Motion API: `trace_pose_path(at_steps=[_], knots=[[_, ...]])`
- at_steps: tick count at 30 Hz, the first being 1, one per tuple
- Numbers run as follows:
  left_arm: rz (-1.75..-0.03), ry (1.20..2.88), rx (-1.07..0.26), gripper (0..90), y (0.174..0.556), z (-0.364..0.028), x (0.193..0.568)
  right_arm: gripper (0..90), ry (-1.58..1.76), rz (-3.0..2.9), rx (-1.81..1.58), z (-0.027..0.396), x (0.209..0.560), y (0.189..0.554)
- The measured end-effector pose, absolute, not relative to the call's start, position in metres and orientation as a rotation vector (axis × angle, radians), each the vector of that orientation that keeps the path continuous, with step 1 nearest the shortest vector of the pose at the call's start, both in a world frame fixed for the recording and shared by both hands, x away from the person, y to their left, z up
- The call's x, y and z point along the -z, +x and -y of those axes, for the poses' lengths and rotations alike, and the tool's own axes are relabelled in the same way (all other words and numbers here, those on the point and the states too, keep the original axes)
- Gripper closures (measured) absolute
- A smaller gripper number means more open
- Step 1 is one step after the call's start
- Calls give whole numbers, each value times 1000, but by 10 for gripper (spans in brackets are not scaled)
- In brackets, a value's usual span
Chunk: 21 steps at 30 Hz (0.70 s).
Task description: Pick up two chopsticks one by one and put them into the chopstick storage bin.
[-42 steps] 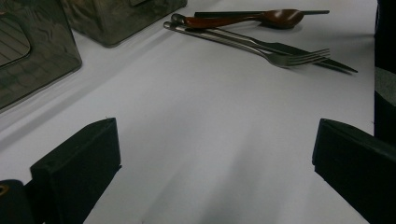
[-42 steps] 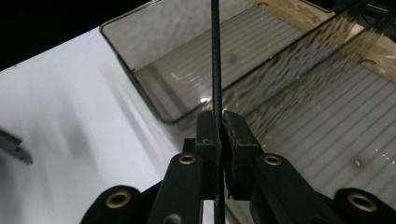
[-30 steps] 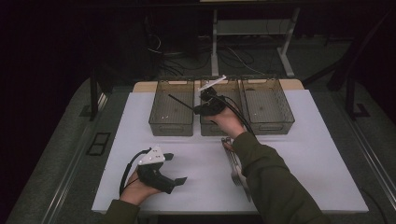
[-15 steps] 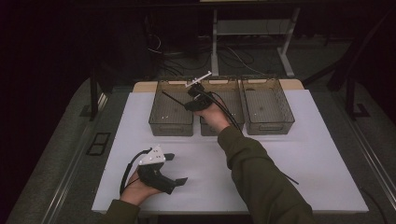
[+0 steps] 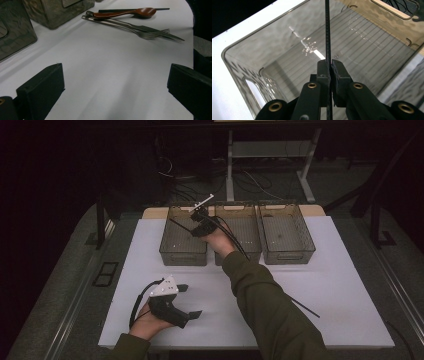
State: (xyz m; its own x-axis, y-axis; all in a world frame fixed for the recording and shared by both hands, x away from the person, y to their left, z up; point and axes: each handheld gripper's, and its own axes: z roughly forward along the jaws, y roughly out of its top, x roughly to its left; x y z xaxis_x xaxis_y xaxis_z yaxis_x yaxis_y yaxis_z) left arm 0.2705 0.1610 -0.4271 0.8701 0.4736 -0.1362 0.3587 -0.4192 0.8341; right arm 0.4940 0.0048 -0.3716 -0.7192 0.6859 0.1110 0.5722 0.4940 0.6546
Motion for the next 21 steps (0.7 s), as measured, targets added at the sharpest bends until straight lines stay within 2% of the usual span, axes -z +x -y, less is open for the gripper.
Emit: trace_pose_path(at_steps=[4,21], knots=[[-602,2052,-146,0,271,-162,427,837,1095,-2571,-1018,-11,373,496],[-599,2051,-144,0,271,-161,427,652,1070,-2555,-1126,-3,363,493]])
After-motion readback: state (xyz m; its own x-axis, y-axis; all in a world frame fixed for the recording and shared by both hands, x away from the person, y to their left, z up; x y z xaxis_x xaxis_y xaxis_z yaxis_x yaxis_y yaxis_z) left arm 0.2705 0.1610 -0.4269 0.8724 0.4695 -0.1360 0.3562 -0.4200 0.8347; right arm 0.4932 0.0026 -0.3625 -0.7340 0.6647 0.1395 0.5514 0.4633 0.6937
